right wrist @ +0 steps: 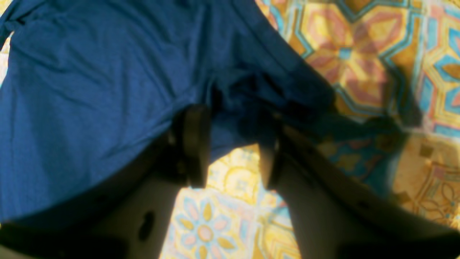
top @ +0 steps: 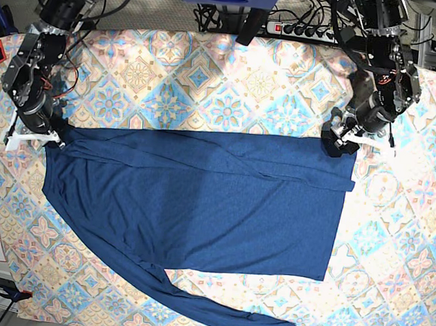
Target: Fold the T-shirt properly
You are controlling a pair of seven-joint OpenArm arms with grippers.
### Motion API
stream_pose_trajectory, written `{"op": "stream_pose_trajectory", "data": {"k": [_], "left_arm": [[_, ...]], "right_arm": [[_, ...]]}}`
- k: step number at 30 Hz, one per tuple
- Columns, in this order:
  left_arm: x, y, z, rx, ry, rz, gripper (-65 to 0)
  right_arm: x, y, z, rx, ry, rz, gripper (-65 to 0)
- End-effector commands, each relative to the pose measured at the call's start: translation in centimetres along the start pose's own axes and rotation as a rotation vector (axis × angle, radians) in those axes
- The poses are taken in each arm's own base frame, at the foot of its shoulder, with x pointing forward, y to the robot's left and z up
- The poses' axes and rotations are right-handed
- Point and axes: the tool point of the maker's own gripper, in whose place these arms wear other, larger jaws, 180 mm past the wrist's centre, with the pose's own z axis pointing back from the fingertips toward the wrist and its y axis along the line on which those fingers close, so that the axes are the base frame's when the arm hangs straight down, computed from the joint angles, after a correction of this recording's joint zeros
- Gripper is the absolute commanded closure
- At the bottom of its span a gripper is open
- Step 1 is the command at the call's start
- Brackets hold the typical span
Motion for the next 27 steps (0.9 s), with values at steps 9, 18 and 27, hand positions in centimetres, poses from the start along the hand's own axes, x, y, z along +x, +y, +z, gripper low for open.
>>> {"op": "stream_pose_trajectory", "data": {"k": [9,18,27], "left_arm": [[1.2,0.3,-2.1,-0.007,-0.020,0.062,-42.4],[2.0,-1.8,-3.2,-0.050,-0.039,0.077,-19.8],[1.9,-1.6,-3.1,-0.045,-0.036,0.077,0.0]], "right_arm": [[1.9,0.5,0.4,0.016,-0.051,0.012,-21.8],[1.4,0.2,0.4,0.010,-0.028,0.010,-21.7],[1.9,-3.5,1.6,-0.052,-0.016,-0.089,-25.9]]}}
